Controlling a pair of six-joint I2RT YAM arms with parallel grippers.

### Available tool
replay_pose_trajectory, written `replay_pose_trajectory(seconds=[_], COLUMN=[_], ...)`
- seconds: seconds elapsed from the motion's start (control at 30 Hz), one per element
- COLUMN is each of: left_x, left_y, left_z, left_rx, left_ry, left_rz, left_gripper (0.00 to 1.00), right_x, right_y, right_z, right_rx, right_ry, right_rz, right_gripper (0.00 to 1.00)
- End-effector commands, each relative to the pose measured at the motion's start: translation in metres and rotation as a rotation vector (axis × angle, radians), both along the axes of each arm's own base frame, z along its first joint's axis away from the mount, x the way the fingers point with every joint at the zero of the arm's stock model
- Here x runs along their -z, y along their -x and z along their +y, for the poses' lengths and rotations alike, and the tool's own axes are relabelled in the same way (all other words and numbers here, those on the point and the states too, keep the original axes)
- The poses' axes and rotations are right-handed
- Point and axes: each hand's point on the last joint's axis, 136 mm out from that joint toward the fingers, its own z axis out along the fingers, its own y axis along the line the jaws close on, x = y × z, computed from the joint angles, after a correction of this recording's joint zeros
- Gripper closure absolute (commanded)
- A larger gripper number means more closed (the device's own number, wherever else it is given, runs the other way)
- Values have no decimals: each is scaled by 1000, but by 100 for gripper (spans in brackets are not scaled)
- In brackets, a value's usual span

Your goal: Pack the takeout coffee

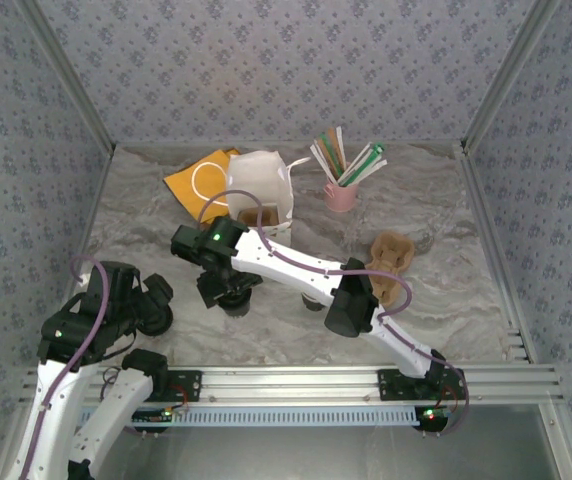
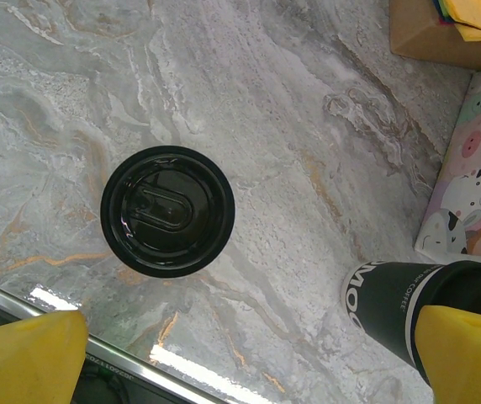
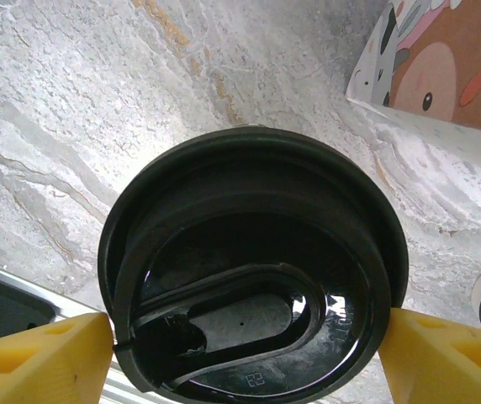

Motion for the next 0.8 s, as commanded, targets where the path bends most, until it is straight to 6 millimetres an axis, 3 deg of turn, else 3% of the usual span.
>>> replay_pose_trajectory(seconds=[0.0,0.77], left_x=[1,1], left_y=[-1,-1], left_z=[-2,-2], left_rx=[13,17], left_ry=[2,5], left_rz=[2,3], left_gripper=[0,0], right_x=[-11,-2], right_y=[-3,-4], right_z=[-6,-8], right_rx=[2,-1], right_ry=[11,26], right_rz=[-29,-21], right_gripper=[17,18])
